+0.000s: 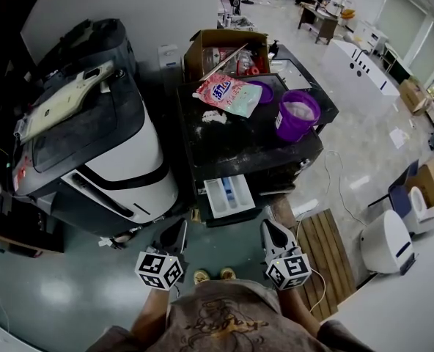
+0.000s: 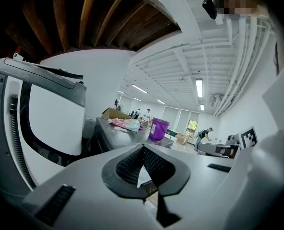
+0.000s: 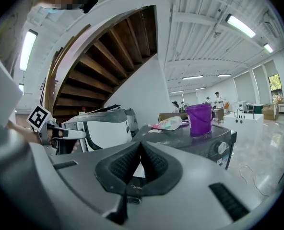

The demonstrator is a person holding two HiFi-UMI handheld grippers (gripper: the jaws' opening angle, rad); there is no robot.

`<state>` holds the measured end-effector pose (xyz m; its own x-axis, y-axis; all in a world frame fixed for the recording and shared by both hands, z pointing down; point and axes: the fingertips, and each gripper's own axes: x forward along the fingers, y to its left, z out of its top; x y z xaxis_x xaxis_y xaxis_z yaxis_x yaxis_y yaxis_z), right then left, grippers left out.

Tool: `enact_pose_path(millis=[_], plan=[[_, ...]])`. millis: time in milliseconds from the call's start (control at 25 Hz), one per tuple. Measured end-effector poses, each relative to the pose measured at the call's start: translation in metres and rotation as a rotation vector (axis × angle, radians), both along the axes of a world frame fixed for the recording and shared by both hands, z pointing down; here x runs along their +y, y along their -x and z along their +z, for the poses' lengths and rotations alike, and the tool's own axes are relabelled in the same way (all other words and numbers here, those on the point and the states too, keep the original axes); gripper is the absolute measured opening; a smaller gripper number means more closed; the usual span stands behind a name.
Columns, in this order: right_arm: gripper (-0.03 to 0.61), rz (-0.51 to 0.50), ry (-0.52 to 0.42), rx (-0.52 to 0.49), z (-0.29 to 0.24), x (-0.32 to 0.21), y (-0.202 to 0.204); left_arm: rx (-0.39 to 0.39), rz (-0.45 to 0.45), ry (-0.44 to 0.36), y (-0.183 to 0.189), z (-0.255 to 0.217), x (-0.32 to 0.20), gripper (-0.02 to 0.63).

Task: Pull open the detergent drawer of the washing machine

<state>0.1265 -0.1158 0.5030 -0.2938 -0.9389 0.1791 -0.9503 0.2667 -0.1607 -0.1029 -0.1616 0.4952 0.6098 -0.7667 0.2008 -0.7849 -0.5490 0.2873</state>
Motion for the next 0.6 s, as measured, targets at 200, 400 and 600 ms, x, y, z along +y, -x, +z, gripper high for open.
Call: enact_pose_path(millis=[200, 400, 600], plan=[[-0.005, 0.001, -0.001, -0.005, 0.0013, -0.0021, 0.0003, 0.010, 0.003, -0.003, -0.0018, -0.0007, -0.0025, 0.020], [-0.005, 0.005, 0.006, -0.014, 0.0036, -0.0038, -0.0012, 0.016, 0.000, 0.000, -0.0021, -0.0011, -0.0049, 0.020], [-0.005, 0.002, 0.008, -0.014, 0.0060, -0.0071, -0.0026, 0.022, -0.001, -0.002, -0.0042, -0.0015, -0.0087, 0.020]])
